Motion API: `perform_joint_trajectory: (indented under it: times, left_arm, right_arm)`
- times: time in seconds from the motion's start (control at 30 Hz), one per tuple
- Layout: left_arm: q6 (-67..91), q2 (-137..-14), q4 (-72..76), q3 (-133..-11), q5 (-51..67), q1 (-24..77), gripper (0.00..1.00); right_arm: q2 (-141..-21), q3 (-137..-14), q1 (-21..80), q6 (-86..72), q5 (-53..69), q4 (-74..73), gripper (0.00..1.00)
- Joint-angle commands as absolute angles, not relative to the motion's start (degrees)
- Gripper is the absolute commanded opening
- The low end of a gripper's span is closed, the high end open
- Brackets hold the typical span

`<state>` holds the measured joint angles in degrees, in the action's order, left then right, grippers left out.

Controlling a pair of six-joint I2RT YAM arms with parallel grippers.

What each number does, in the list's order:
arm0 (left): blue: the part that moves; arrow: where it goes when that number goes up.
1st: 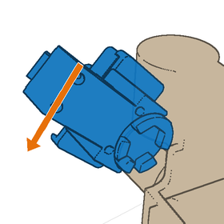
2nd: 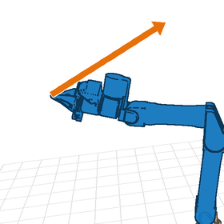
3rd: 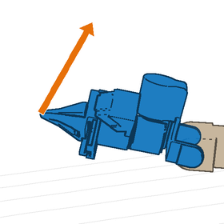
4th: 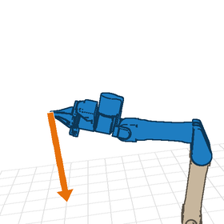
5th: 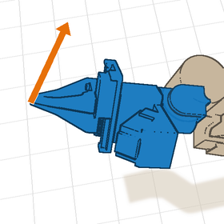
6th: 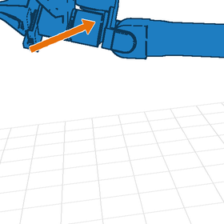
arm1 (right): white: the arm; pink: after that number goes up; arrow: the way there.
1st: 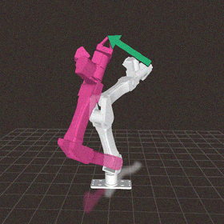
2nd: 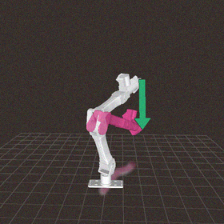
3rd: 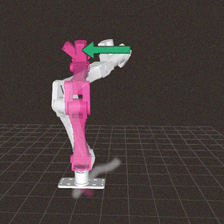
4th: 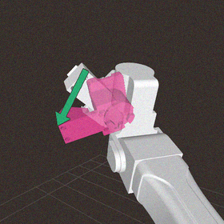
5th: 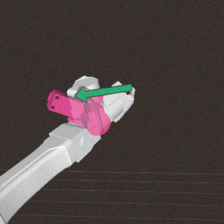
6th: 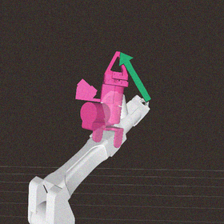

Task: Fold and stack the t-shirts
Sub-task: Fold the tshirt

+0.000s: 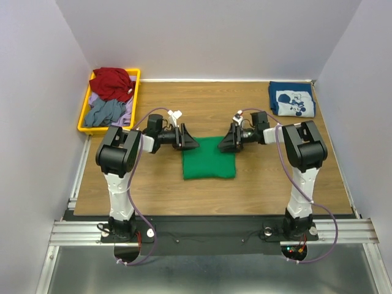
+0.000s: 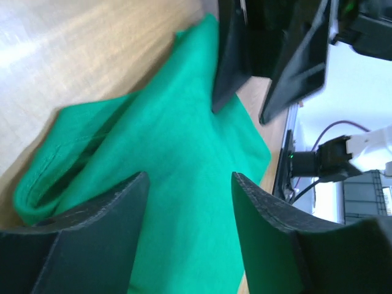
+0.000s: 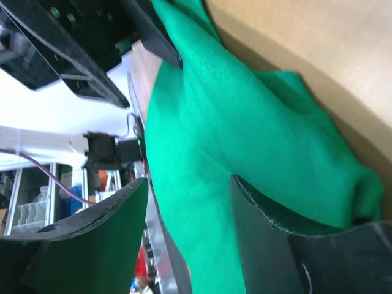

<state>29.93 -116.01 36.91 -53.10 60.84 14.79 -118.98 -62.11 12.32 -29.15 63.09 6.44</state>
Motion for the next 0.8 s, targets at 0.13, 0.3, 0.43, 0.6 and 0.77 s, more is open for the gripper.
perform_joint_trajectory:
  times: [0.13,0.3,0.43,0.6,0.77]
  left_arm:
    - [30.8,-116.4,40.3,-56.3,59.8,12.1,0.82]
    - [32.6,-106.3,42.2,-54.6,64.6,13.3,0.82]
    - [38.0,-104.7,49.5,-53.3,63.2,14.9,0.82]
    - [49.1,-110.9,63.0,-53.8,61.8,15.6,0.82]
    - [60.3,-120.3,77.8,-54.5,60.5,15.6,0.87]
  right_arm:
    - [-120.9,-66.9,10.3,-30.1,61.6,9.1,0.81]
    - [-111.7,-66.4,10.3,-32.3,63.2,9.7,0.94]
    - [-111.5,-67.8,10.3,-38.6,63.0,16.2,0.92]
    - [-118.5,-69.7,10.7,-41.8,62.3,19.9,0.91]
    - [-123.9,-67.6,10.9,-47.0,59.7,27.8,0.9]
